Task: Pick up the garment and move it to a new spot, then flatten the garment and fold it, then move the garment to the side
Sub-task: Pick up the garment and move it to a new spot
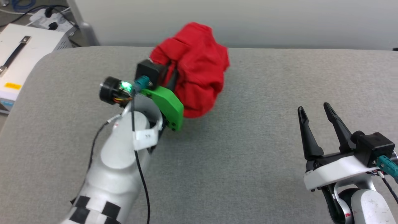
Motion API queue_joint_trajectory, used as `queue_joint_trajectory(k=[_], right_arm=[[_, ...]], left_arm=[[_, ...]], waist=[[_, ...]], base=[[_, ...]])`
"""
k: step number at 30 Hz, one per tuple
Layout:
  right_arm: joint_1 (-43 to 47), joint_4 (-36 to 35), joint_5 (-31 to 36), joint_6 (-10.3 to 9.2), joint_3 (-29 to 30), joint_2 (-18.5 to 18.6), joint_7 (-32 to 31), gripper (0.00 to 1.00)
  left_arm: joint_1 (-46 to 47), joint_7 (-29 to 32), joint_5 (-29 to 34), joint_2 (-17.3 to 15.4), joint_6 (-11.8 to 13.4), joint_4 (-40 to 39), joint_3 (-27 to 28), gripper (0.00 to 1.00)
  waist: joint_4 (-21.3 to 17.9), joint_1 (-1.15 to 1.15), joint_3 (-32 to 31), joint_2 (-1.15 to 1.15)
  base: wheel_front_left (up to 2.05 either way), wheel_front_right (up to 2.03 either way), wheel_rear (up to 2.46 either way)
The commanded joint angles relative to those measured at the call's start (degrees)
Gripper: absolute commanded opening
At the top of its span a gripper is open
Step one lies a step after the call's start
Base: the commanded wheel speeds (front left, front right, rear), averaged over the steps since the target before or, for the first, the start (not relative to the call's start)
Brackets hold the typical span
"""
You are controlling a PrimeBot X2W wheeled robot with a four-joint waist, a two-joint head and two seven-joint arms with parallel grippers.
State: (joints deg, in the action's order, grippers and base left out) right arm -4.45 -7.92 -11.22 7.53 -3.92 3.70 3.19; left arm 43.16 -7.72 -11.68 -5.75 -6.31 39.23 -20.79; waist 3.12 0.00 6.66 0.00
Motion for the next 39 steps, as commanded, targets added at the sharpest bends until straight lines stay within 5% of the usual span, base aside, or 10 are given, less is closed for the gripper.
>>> queue_joint_trajectory(k=[1,8,17,18,19,20,29,39], right_arm=[[0.6,-0.4,0.4,-0.04,0.1,-0.3,0.0,1.00],[0.2,-0.2,-0.1,-0.04,-0.2,-0.6,0.2,1.00],[-0.5,0.8,-0.5,-0.04,-0.1,-0.7,1.3,1.00],[-0.6,1.0,-0.5,-0.04,-0.1,-0.8,1.4,1.00],[-0.6,1.1,-0.5,-0.04,-0.1,-0.8,1.4,1.00],[-0.6,1.3,-0.5,-0.04,0.1,-0.8,1.6,1.00],[0.7,2.3,-0.2,-0.04,1.5,-0.8,1.6,1.00],[3.9,1.4,0.3,-0.04,2.4,-0.8,0.1,1.00]], left_arm=[[-2.5,0.0,-0.5,0.8,-0.3,-0.9,-1.3,0.00],[-12.3,2.4,-5.7,2.8,-1.0,-3.4,-12.4,0.00],[-15.0,5.6,-10.9,2.9,-0.4,-7.7,-26.3,0.00],[-14.9,5.5,-11.1,2.9,-0.1,-7.7,-26.9,0.18],[-14.8,5.4,-11.4,2.9,0.2,-7.8,-27.4,0.47],[-14.6,4.9,-11.5,2.9,0.6,-8.0,-27.8,1.00],[-15.0,-3.6,-12.1,2.4,5.1,-11.3,-25.1,1.00],[-19.9,-7.1,-12.7,-3.1,12.7,-19.6,-15.5,1.00]], waist=[[-5.7,0.00,0.6,0.00],[-11.0,0.00,3.2,0.00],[-11.7,0.00,4.8,0.00],[-11.5,0.00,4.8,0.00],[-11.3,0.00,4.7,0.00],[-10.9,0.00,4.4,0.00],[-7.6,0.00,-0.3,0.00],[-4.1,0.00,-3.5,0.00]], base=[[0.00,0.00,0.00],[0.00,0.00,0.00],[0.00,0.00,0.00],[0.00,0.00,0.00],[0.00,0.00,0.00],[0.00,0.00,0.00],[0.00,0.00,0.00],[0.00,0.00,0.00]])
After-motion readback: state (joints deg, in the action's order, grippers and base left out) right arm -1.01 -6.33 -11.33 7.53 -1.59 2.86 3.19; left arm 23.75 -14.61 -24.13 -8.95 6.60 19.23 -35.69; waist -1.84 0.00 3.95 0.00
